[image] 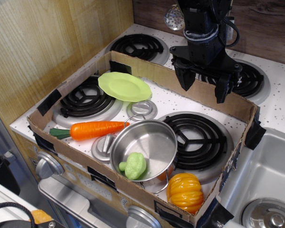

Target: Take broccoli out of pan

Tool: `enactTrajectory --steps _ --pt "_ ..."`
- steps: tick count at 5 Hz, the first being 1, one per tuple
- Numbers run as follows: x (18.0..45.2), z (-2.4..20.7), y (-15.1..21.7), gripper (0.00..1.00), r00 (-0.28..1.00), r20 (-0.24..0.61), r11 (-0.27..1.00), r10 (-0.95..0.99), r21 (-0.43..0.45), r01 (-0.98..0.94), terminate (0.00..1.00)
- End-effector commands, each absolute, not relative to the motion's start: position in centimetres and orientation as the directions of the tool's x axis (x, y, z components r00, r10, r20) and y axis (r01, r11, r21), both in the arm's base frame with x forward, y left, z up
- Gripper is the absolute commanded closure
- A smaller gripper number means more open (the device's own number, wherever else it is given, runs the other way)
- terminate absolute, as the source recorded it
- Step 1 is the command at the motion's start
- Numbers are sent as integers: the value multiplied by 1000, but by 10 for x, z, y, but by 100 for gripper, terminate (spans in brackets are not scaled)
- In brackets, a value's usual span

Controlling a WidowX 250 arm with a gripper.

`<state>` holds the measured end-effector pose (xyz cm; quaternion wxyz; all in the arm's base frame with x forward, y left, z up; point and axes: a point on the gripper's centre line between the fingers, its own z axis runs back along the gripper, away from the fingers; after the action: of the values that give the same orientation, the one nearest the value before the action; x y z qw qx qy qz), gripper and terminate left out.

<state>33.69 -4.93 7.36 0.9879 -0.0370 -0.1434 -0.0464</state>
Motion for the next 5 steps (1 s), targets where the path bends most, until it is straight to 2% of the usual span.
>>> enactTrajectory --steps 1,2,3,4,5 --pt "337 74 -49 0 955 287 993 -81 -60 102 0" --pt "337 86 -43 0 935 350 993 -55 -74 86 0" --pt "335 109 -38 0 925 370 996 -80 -14 92 0" --pt "322 127 -39 0 912 408 999 -40 27 32 0" --pt "302 134 -33 0 928 373 999 -13 51 -6 0"
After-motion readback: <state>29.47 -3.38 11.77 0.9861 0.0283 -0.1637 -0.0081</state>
